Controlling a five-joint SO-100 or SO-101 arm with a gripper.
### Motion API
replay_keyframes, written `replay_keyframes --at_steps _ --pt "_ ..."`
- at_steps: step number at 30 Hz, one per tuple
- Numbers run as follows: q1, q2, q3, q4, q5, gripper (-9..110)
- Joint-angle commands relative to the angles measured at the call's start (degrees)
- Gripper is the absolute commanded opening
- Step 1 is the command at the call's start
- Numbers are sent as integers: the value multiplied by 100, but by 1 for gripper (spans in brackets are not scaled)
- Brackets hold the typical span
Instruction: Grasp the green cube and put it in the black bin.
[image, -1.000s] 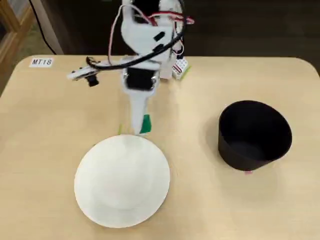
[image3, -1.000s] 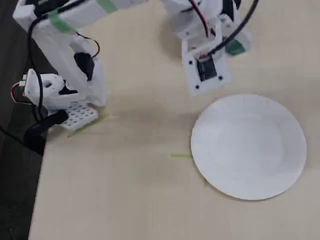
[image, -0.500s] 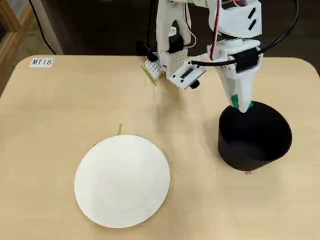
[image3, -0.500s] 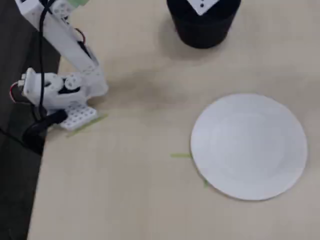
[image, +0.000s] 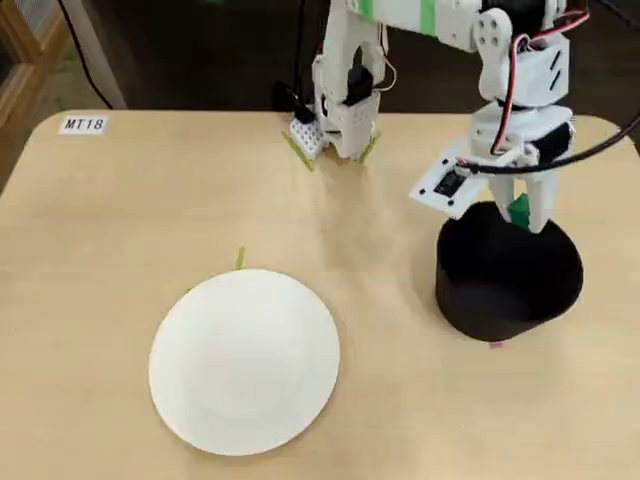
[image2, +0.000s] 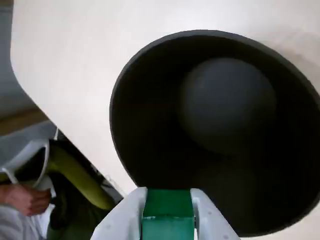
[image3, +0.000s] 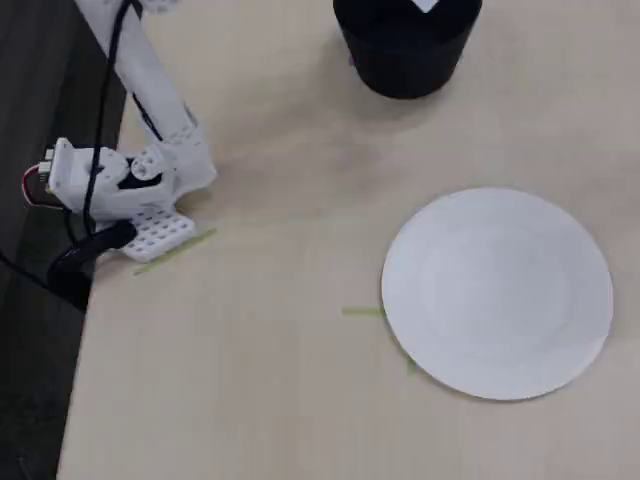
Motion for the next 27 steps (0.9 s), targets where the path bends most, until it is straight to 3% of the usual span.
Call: replay_keyframes --at_steps 1,5,9,13,16,19,23,27 --pt "149 -79 -70 -281 -44 0" --pt "316 -158 -79 -457 -79 2" --pt "404 -141 -79 -360 -554 31" --pt "457 -149 -70 -202 -650 38" --pt "439 -158 -53 -176 -615 28" --pt "422 -70 -105 -193 -536 0" --pt "914 422 -114 149 -272 0" --pt "2461 1767 70 668 -123 0"
